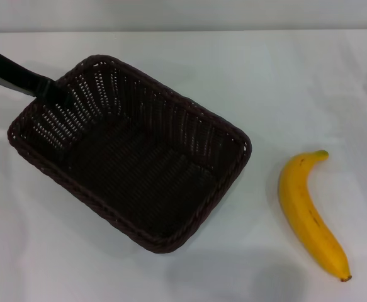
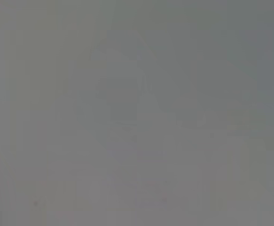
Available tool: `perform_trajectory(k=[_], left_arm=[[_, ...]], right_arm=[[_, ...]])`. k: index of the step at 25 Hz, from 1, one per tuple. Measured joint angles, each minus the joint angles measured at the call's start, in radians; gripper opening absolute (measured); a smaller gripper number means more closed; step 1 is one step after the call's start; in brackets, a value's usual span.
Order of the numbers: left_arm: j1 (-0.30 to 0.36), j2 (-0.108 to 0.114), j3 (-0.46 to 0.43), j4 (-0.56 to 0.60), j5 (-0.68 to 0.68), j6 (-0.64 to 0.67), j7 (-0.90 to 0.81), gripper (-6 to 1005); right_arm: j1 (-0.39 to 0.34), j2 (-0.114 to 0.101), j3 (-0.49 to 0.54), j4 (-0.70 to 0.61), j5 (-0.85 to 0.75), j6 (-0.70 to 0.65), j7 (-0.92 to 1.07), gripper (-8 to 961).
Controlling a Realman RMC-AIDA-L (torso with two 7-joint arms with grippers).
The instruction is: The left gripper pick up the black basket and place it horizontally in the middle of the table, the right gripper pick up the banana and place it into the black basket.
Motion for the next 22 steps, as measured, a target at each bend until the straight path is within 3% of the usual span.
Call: perform_trajectory(k=[14,22], left_arm=[[0.040,0.007,-0.015,0.001,-0.077,-0.003,0.003,223],[0.133,0.063,-0.119,-0.065,-0.348,-0.034,0.035,194]], right_arm=[[0.021,0.000,0.000,0.009,0.001,-0.007,0.000,846],[0.013,0.000,0.002,0.012,0.001,-0.003,0.000,846]])
